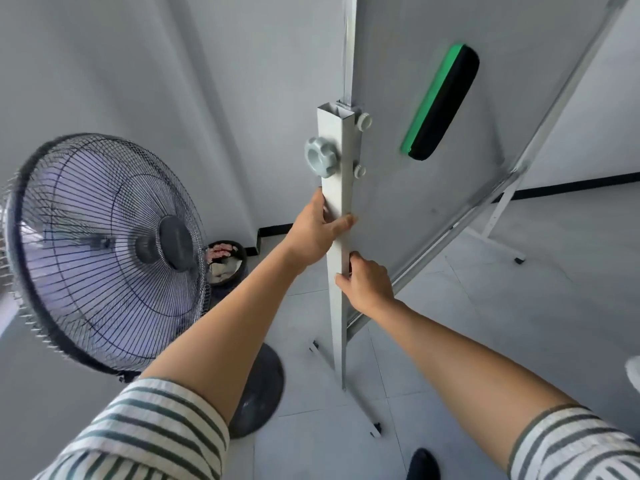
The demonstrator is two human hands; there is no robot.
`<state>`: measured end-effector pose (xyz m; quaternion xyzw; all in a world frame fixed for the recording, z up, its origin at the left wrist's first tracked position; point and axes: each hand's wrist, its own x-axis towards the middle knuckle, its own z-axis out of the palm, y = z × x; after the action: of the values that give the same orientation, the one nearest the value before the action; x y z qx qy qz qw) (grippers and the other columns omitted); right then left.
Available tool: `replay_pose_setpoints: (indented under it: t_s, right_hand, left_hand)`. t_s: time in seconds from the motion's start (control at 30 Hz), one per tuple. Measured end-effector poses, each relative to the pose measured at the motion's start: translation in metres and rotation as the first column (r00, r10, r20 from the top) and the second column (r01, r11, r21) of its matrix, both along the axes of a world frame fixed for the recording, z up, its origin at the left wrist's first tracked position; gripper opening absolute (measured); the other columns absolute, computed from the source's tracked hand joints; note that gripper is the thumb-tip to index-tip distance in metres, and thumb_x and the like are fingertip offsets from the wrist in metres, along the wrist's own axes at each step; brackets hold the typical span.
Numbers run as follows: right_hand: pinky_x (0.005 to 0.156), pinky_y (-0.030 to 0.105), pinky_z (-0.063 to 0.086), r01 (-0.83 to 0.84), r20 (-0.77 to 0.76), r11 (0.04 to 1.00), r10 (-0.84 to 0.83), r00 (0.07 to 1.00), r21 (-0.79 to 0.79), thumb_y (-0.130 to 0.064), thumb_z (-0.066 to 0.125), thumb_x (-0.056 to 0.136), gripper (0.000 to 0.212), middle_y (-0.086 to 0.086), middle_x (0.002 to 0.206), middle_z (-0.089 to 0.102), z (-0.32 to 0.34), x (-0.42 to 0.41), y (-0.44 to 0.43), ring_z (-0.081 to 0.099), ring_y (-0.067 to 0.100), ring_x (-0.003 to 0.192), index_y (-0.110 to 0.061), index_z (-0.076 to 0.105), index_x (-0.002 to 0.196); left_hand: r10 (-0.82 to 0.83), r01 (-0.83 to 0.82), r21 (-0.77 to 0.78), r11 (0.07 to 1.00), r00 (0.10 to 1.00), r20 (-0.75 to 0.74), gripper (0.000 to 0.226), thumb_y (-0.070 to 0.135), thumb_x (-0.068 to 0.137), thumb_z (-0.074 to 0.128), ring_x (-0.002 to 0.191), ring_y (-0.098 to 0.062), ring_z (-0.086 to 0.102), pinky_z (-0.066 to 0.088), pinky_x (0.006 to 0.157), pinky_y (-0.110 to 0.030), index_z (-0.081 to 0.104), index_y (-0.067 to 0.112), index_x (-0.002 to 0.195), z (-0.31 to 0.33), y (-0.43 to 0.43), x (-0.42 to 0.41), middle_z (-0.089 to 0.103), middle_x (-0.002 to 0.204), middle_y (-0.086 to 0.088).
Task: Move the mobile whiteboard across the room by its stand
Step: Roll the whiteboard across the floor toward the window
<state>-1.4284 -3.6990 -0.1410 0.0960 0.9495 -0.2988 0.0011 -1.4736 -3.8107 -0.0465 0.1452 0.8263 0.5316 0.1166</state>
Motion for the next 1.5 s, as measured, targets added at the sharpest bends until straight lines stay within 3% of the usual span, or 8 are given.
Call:
replay_pose_setpoints:
  t_s: [0.17,0.47,0.57,0.67,0.8,1.03,1.27,1.5]
  right_hand:
    - [0.076,0.042,0.049,-0.006,0.004,1.0,0.006,1.0,-0.016,-0.029,0.056,0.083,0.021,0.018,0.089,0.07,-0.001,0.044,-0.041,0.061,0.043,0.086,-0.01,0.046,0.084]
    - [0.076,0.043,0.05,-0.097,-0.004,0.995,0.097,0.995,-0.017,-0.03,0.058,0.08,0.024,0.017,0.088,0.07,-0.001,0.123,-0.087,0.061,0.043,0.085,-0.008,0.05,0.086]
    - [0.076,0.044,0.051,-0.134,-0.014,0.991,0.133,0.991,-0.021,-0.03,0.058,0.079,0.024,0.017,0.087,0.07,-0.003,0.155,-0.092,0.062,0.043,0.084,-0.009,0.048,0.083]
    - [0.075,0.044,0.052,-0.162,-0.024,0.987,0.162,0.987,-0.017,-0.031,0.058,0.078,0.024,0.016,0.085,0.07,-0.005,0.191,-0.09,0.062,0.042,0.082,-0.01,0.047,0.082]
    - [0.076,0.044,0.052,-0.19,-0.018,0.982,0.189,0.982,-0.018,-0.032,0.059,0.078,0.026,0.014,0.085,0.071,-0.007,0.241,-0.085,0.062,0.041,0.081,-0.009,0.05,0.087]
    - [0.076,0.042,0.051,-0.226,0.016,0.974,0.226,0.974,0.006,-0.03,0.058,0.08,0.025,0.012,0.087,0.071,-0.006,0.314,-0.081,0.063,0.039,0.082,-0.008,0.053,0.092]
    - [0.077,0.039,0.051,-0.214,0.064,0.974,0.21,0.976,0.073,-0.029,0.056,0.082,0.028,0.014,0.094,0.07,0.0,0.373,-0.084,0.063,0.038,0.089,-0.007,0.053,0.099]
    - [0.077,0.041,0.051,-0.209,0.073,0.972,0.202,0.977,0.105,-0.027,0.056,0.082,0.029,0.015,0.091,0.07,0.001,0.442,-0.089,0.063,0.038,0.087,-0.006,0.052,0.101]
  left_hand:
    - [0.005,-0.005,0.009,1.0,1.0,-0.016,0.05,0.031,0.081,0.066,0.107,-0.034,0.065,0.052,0.097,-0.051,0.047,0.019,0.126,-0.003,-0.041,0.046,0.068,0.114,-0.016]
    - [0.132,-0.133,-0.024,0.991,0.99,-0.053,0.054,0.045,0.07,0.068,0.1,-0.036,0.066,0.053,0.091,-0.056,0.052,0.021,0.116,-0.007,-0.092,0.132,0.069,0.109,-0.019]
    - [0.167,-0.17,-0.031,0.985,0.983,-0.081,0.047,0.042,0.073,0.069,0.084,-0.03,0.064,0.055,0.088,-0.052,0.054,0.018,0.111,-0.007,-0.097,0.168,0.067,0.096,-0.014]
    - [0.202,-0.205,-0.022,0.978,0.975,-0.094,0.054,0.045,0.072,0.069,0.088,-0.039,0.064,0.055,0.087,-0.055,0.053,0.01,0.109,-0.009,-0.096,0.208,0.066,0.1,-0.023]
    - [0.226,-0.23,-0.027,0.973,0.968,-0.113,0.045,0.036,0.08,0.07,0.075,-0.026,0.059,0.053,0.077,-0.049,0.054,0.006,0.11,-0.007,-0.093,0.266,0.065,0.091,-0.02]
    - [0.234,-0.239,-0.038,0.97,0.967,-0.104,0.066,0.056,0.067,0.068,0.093,-0.036,0.067,0.054,0.086,-0.058,0.053,0.008,0.11,-0.006,-0.093,0.346,0.069,0.102,-0.021]
    - [0.148,-0.156,-0.068,0.985,0.983,-0.108,0.054,0.04,0.076,0.072,0.097,-0.031,0.068,0.056,0.086,-0.054,0.051,0.01,0.115,-0.003,-0.1,0.406,0.071,0.106,-0.012]
    - [0.163,-0.179,-0.071,0.981,0.968,-0.19,0.036,0.024,0.083,0.072,0.082,-0.031,0.06,0.05,0.072,-0.037,0.046,0.002,0.097,-0.006,-0.101,0.477,0.066,0.091,-0.012]
